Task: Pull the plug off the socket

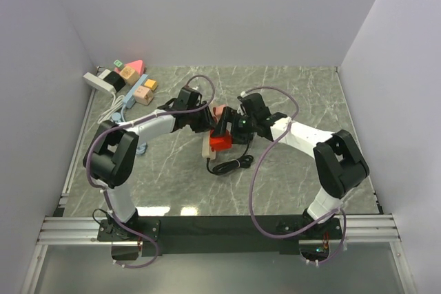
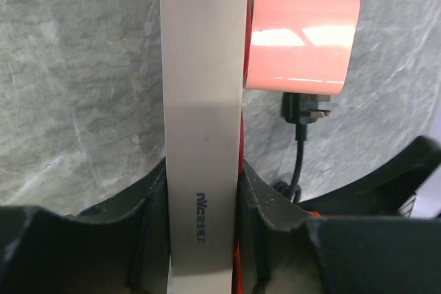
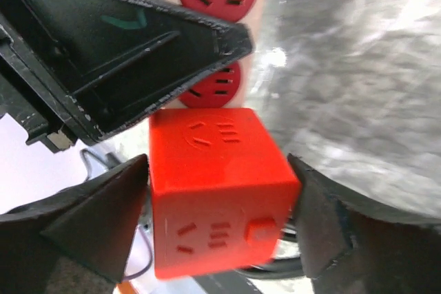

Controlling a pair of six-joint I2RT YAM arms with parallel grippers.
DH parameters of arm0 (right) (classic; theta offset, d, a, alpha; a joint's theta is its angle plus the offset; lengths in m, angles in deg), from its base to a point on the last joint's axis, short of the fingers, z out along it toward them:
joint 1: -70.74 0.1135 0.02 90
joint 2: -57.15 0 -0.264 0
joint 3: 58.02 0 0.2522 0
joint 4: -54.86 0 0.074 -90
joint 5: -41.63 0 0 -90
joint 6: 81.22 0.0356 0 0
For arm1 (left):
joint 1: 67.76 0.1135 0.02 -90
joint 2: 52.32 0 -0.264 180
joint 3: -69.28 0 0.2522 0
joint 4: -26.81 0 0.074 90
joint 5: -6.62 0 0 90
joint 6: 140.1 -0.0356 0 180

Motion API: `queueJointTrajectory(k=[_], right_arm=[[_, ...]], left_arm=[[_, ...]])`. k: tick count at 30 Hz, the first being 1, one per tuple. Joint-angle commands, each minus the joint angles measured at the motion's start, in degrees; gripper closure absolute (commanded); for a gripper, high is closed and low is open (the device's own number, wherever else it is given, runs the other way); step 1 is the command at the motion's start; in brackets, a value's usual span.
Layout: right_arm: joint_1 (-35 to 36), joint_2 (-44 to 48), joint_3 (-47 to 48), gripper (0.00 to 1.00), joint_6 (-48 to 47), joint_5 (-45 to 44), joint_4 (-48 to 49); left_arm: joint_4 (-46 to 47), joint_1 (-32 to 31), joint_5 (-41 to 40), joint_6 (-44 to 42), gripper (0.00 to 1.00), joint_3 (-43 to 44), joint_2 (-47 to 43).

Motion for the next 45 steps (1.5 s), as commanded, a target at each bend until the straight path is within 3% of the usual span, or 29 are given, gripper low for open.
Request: queueJointTrajectory(k=[1,3,6,7,8,10,11,16,18,24,28,33,37,45], right_arm=[[0.9,-1.4,0.6,0.16,3.0,3.4,3.6],[1.2,-2.9,1.2,0.24,4.1,4.9,4.4],[1.4,-3.2,0.3,0.47,5.6,6.4,6.5],[1.3,-3.0,0.1,0.67,5.5,6.6,6.4],[1.1,-2.6,0.0,0.78,5.2,6.5,6.1],[0.5,-1.4,0.0,0.97,4.6,7.2,4.6],[0.0,-0.7,0.1,1.0,3.9,7.3,3.8],[-8.6,6.3,-1.3,1.0,1.2,9.6,-0.2],[-12.1,6.4,1.7,1.0,-3.2,10.3,-6.6],[-13.5,1.3,14.0,1.0,-15.6,2.9,-26.0],[-13.6,3.7,13.5,1.0,-17.2,1.6,-25.9],[-17.2,7.1,12.0,1.0,-12.8,-10.0,-25.1],[-22.9,2.0,16.1,1.0,-7.4,-28.6,-29.2],[-35.2,-12.4,28.4,1.0,5.3,-35.4,-26.6]], left_arm=[[7.0,0.1,1.9,3.8,1.0,0.8,-5.7],[7.7,0.1,1.5,4.3,0.99,0.3,-6.1],[8.6,0.5,1.2,4.8,0.99,-0.4,-6.4],[8.9,0.8,1.5,4.8,0.99,-0.7,-6.5],[8.9,1.1,1.6,4.6,0.99,-0.9,-6.3],[8.7,2.0,1.4,3.2,0.99,-1.8,-6.3],[8.8,2.4,1.2,2.5,0.99,-2.4,-6.1],[7.9,5.6,-1.0,-3.0,0.99,-7.5,-5.9],[7.2,6.1,-2.4,-4.6,0.99,-8.2,-5.4],[2.5,6.4,-3.9,-9.2,0.99,-5.4,-3.4],[1.8,6.4,-3.5,-8.9,0.99,-3.4,-3.4],[1.6,6.4,-0.5,-8.3,1.0,-1.1,-5.3],[1.9,6.4,4.4,-8.8,0.99,0.1,-7.2],[2.5,6.4,12.8,-10.7,0.99,-3.4,-9.0]])
